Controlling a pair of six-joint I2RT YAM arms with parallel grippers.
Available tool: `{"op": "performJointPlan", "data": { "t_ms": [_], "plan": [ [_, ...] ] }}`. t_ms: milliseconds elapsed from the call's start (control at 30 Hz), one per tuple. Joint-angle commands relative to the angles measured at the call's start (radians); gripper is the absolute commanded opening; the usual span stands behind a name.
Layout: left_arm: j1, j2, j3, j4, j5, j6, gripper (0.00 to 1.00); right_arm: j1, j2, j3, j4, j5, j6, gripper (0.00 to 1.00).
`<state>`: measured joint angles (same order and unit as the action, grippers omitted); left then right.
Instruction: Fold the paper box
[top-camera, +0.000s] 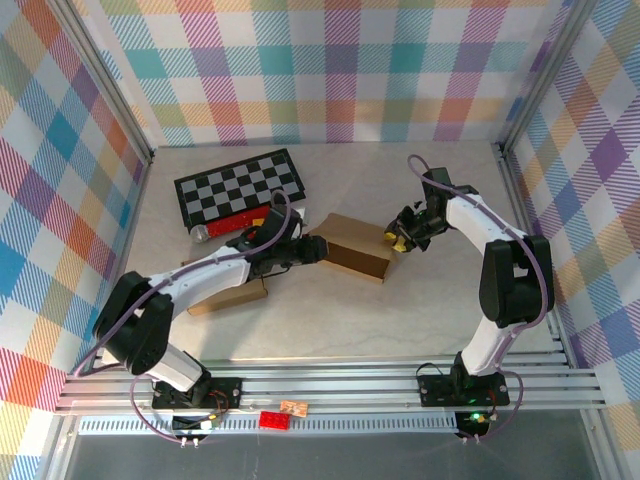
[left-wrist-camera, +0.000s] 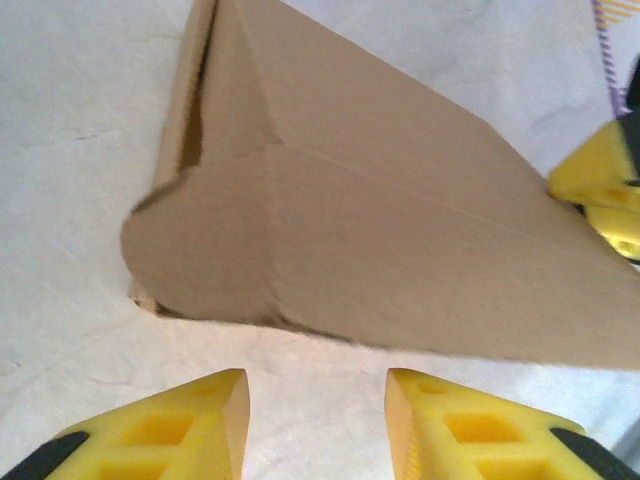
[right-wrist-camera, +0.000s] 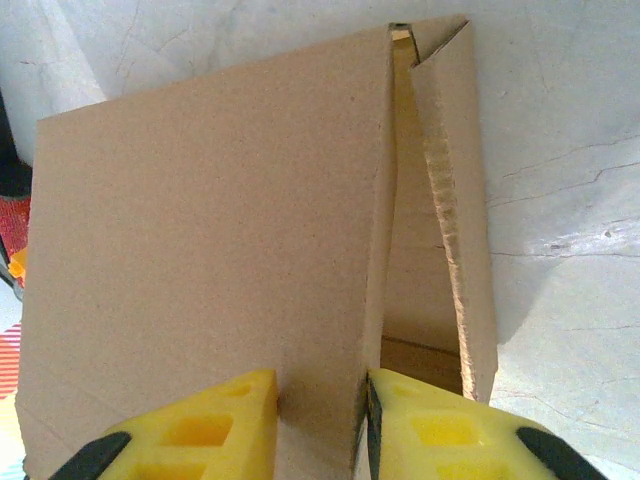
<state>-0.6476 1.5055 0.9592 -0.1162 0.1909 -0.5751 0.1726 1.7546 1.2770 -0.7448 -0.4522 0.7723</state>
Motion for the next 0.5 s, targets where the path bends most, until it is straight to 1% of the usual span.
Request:
{"op": "performJointPlan", "data": {
  "t_ms": [0, 67, 133, 200, 267, 333, 400, 467],
  "plan": [
    [-0.019, -0.098, -0.032, -0.055, 0.081, -0.104, 0.38, 0.008, -0.021, -0.009, -0.016, 0.011, -0.026, 0.29],
    [-0.023, -0.168, -0.066, -0.071, 0.081, -0.123, 0.37, 0.007, -0.018, -0.008, -0.018, 0.014, -0.031, 0.29],
    [-0.023, -0.239, -0.076, -0.122, 0.062, -0.13, 0.36, 0.008, -0.017, -0.006, -0.02, 0.016, -0.037, 0.29],
    [-0.023, -0.304, -0.047, -0.231, 0.035, -0.118, 0.36, 0.008, -0.013, -0.003, -0.026, 0.021, -0.047, 0.29],
    [-0.01, -0.334, 0.015, -0.35, 0.001, -0.099, 0.37, 0.007, -0.011, -0.001, -0.034, 0.026, -0.056, 0.29],
    [0.039, -0.325, 0.099, -0.463, -0.005, -0.093, 0.38, 0.008, -0.012, 0.003, -0.038, 0.03, -0.067, 0.29],
    [0.127, -0.277, 0.172, -0.528, 0.045, -0.091, 0.41, 0.007, -0.007, 0.009, -0.046, 0.036, -0.078, 0.29],
    [0.212, -0.19, 0.249, -0.561, 0.115, -0.072, 0.43, 0.008, 0.002, 0.014, -0.052, 0.041, -0.091, 0.29]
  ]
}}
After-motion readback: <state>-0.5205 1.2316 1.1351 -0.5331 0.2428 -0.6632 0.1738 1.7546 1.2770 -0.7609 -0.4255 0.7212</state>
